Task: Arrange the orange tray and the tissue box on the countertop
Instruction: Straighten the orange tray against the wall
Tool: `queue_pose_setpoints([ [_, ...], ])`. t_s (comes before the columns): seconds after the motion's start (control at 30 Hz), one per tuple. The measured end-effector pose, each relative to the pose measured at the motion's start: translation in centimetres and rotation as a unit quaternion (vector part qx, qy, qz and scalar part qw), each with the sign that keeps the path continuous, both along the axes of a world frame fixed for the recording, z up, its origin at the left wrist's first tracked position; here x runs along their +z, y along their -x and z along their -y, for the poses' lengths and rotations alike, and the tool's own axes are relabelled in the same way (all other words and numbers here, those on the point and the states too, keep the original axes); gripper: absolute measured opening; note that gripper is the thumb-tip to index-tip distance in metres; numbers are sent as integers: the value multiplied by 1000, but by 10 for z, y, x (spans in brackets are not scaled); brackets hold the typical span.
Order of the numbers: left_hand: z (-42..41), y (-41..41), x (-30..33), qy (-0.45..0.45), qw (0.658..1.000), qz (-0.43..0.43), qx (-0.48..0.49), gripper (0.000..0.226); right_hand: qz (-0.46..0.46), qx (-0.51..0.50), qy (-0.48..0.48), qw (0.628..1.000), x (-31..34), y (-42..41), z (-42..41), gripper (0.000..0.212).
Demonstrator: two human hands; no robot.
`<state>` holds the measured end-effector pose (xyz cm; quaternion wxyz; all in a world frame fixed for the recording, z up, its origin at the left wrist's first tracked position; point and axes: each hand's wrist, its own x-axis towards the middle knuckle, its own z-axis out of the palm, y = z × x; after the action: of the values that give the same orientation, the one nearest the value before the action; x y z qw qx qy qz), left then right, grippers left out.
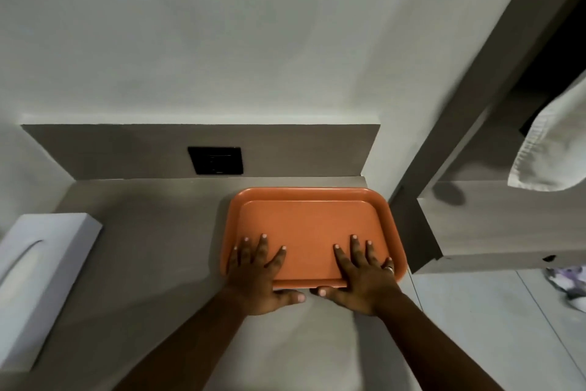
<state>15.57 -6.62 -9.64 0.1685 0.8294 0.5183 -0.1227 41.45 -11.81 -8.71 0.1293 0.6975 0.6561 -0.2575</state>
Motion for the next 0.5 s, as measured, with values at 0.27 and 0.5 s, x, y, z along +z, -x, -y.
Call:
queue_pose_setpoints([
  [0.27, -21, -13, -4, 16, 999, -4, 42, 113, -1, 14, -17, 1000, -5, -7, -26, 120],
  [0.5, -58, -19, -5, 25, 998, -7, 53, 115, -2, 8, -26, 1000, -9, -13, -64, 122],
])
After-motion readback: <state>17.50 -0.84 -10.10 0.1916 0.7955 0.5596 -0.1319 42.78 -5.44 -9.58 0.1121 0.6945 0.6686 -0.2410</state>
